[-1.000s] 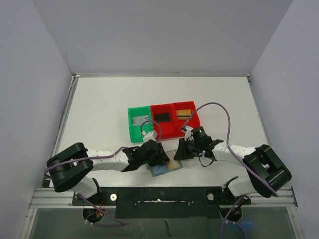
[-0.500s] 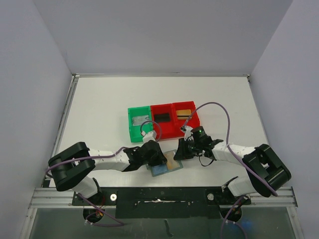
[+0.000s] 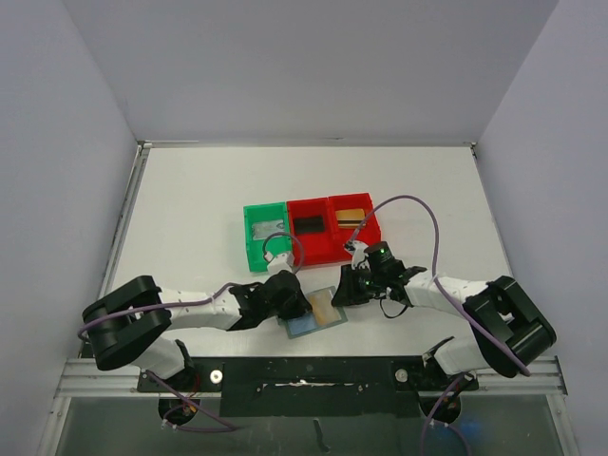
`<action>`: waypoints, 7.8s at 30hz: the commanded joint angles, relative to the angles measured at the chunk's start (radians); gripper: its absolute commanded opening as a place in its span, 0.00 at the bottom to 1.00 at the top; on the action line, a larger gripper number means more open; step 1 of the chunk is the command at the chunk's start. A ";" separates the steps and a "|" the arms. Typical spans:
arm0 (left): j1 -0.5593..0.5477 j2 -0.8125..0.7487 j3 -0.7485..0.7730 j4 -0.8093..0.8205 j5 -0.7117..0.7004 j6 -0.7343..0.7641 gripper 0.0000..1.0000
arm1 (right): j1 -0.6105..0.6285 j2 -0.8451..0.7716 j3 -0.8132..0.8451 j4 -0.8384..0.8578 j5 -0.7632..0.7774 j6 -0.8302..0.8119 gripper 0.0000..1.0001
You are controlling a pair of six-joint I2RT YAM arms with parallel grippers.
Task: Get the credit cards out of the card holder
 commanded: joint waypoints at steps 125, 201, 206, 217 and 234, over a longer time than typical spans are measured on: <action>-0.019 -0.191 -0.019 -0.265 -0.091 0.125 0.17 | 0.259 -0.105 0.285 -0.353 0.227 -0.005 0.37; -0.020 -0.170 0.007 -0.276 -0.086 0.141 0.16 | 0.326 0.032 0.421 -0.504 0.381 0.006 0.35; -0.020 -0.163 0.017 -0.279 -0.084 0.145 0.16 | 0.330 0.054 0.429 -0.538 0.387 0.006 0.29; -0.020 -0.163 0.014 -0.277 -0.085 0.146 0.16 | 0.343 0.055 0.427 -0.519 0.355 -0.007 0.32; -0.020 -0.169 0.010 -0.275 -0.084 0.146 0.16 | 0.324 0.075 0.467 -0.633 0.564 0.063 0.56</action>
